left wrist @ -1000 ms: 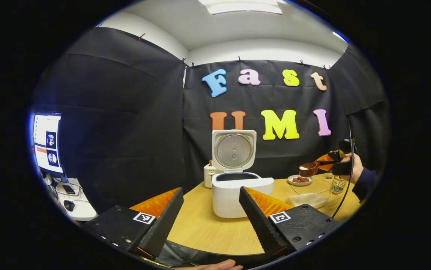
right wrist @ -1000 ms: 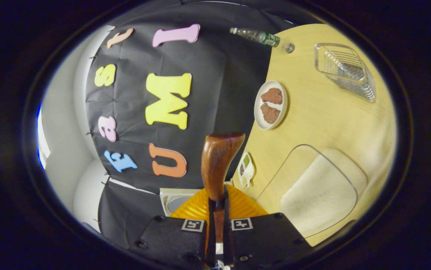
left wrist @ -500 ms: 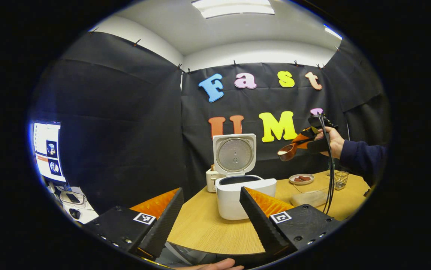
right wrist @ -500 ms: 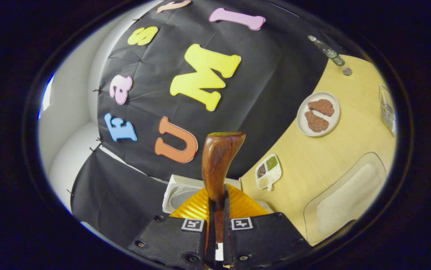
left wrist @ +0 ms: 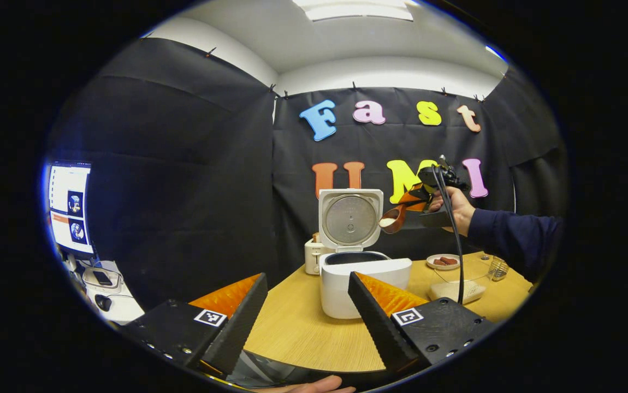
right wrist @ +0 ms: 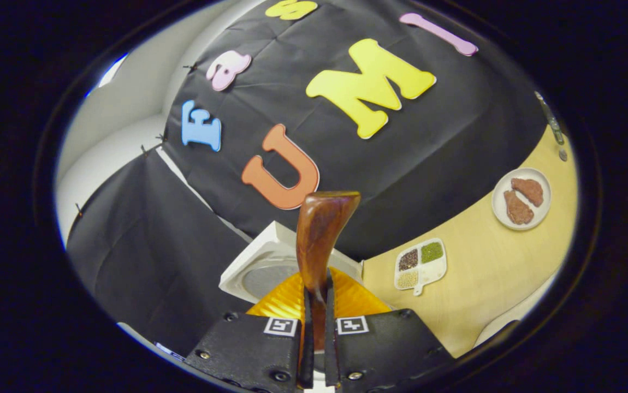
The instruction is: Close the left gripper, press the button to open the rice cooker; take a wooden spoon from the chopstick holder with the right hand, scoop a spoonful of rice and pour it into the rice cooker, then put the wooden spoon back into the chopstick holder.
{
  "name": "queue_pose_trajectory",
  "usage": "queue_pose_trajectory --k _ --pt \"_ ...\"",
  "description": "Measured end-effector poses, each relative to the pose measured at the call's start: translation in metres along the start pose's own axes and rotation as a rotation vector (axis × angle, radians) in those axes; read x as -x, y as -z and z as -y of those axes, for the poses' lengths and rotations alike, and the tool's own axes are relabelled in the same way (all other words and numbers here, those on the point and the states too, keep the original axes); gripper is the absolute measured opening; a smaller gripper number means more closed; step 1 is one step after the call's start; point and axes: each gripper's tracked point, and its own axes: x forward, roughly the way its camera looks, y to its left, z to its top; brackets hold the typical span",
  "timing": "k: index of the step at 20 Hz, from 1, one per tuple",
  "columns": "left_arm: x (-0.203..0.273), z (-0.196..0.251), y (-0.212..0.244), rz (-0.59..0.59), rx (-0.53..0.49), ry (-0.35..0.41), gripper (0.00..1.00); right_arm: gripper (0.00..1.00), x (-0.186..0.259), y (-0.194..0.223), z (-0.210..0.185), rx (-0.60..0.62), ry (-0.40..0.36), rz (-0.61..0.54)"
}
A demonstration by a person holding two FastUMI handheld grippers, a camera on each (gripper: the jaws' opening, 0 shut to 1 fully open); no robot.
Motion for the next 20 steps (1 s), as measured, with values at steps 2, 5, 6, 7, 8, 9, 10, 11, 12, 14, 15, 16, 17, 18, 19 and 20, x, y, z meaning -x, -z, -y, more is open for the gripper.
queue_pose_trajectory --k 2,5,6,7,8,9,10,11,12,14,15,16,17,18,19,20 --pt "0.000 -0.003 -0.001 0.002 -0.011 -0.019 0.94 0.13 -0.014 0.012 -0.009 0.044 -0.004 -0.022" --pt "0.000 -0.001 0.004 -0.005 -0.028 -0.028 0.94 0.16 -0.023 0.016 -0.014 0.213 0.019 0.010" --pt "-0.002 0.000 0.007 -0.009 -0.030 -0.028 0.95 0.13 -0.026 0.017 -0.017 0.290 0.032 0.024" --pt "-0.002 0.001 0.011 -0.017 -0.027 -0.024 0.95 0.13 -0.026 0.016 -0.018 0.354 0.046 0.056" --pt "0.000 0.001 0.017 -0.029 -0.020 -0.019 0.94 0.13 -0.027 0.019 -0.020 0.412 0.052 0.075" --pt "-0.001 0.004 0.021 -0.038 -0.011 -0.014 0.94 0.13 -0.027 0.022 -0.022 0.456 0.050 0.085" --pt "-0.004 0.005 0.025 -0.048 -0.004 -0.009 0.94 0.13 -0.027 0.027 -0.024 0.505 0.047 0.089" --pt "-0.004 0.005 0.028 -0.058 0.000 -0.005 0.94 0.13 -0.025 0.029 -0.026 0.552 0.045 0.097" --pt "-0.005 0.005 0.031 -0.067 0.001 -0.001 0.94 0.13 -0.024 0.030 -0.030 0.609 0.037 0.114" --pt "-0.006 0.006 0.036 -0.083 -0.008 0.013 0.94 0.13 -0.019 0.033 -0.042 0.741 0.020 0.170" --pt "-0.006 0.006 0.037 -0.084 -0.012 0.014 0.94 0.13 -0.015 0.039 -0.048 0.814 0.012 0.190" --pt "-0.006 0.007 0.037 -0.087 -0.015 0.015 0.95 0.13 -0.013 0.045 -0.053 0.893 0.002 0.198" --pt "-0.007 0.008 0.038 -0.091 -0.016 0.014 0.95 0.13 -0.012 0.053 -0.056 0.968 -0.005 0.200" --pt "-0.008 0.008 0.040 -0.095 -0.015 0.014 0.95 0.13 -0.010 0.058 -0.060 1.036 -0.009 0.212" --pt "-0.008 0.009 0.041 -0.097 -0.014 0.016 0.94 0.13 -0.010 0.063 -0.062 1.102 -0.010 0.224" --pt "-0.008 0.010 0.041 -0.096 -0.014 0.018 0.94 0.13 -0.008 0.069 -0.066 1.139 -0.027 0.230"
